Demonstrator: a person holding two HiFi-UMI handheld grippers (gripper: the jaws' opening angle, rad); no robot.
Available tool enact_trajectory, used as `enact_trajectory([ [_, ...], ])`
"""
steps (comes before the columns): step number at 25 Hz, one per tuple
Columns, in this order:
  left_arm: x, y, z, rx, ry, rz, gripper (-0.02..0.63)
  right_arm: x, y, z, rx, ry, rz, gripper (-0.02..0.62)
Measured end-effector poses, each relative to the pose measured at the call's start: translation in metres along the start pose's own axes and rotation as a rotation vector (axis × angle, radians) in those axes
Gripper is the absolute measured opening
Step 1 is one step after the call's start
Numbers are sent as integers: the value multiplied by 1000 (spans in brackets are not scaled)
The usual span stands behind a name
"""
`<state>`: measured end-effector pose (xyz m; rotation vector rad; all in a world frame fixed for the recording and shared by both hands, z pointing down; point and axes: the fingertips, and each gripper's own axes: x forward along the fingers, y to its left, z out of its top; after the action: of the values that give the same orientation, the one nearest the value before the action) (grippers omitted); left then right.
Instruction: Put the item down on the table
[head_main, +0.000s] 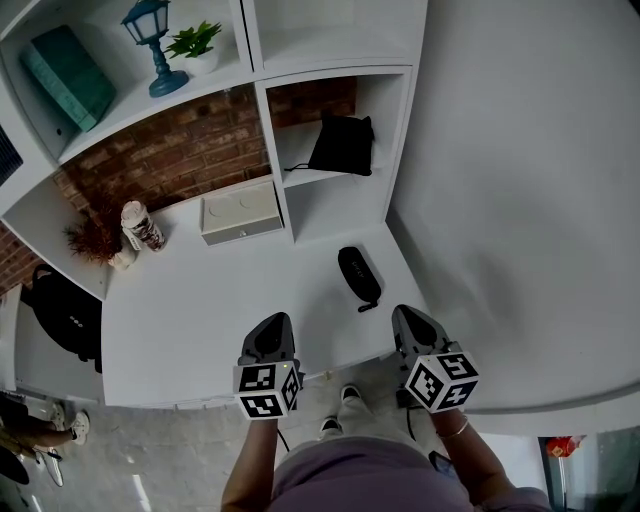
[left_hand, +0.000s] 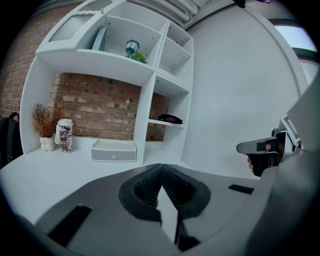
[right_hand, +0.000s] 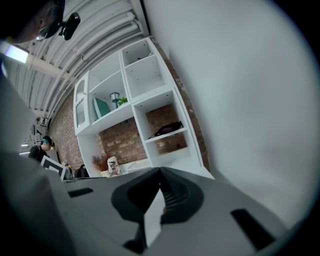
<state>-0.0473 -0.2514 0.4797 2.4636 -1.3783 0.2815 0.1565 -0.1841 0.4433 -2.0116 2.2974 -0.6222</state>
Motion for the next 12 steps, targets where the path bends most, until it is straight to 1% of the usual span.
enact_trajectory([
  [4,-1,4,3,-5,-10,3,0,-5,3,0,6,-9,-4,3],
  [12,-2,9,0,-9,-6,8,0,-12,0,6,-26,-29,-40,2],
])
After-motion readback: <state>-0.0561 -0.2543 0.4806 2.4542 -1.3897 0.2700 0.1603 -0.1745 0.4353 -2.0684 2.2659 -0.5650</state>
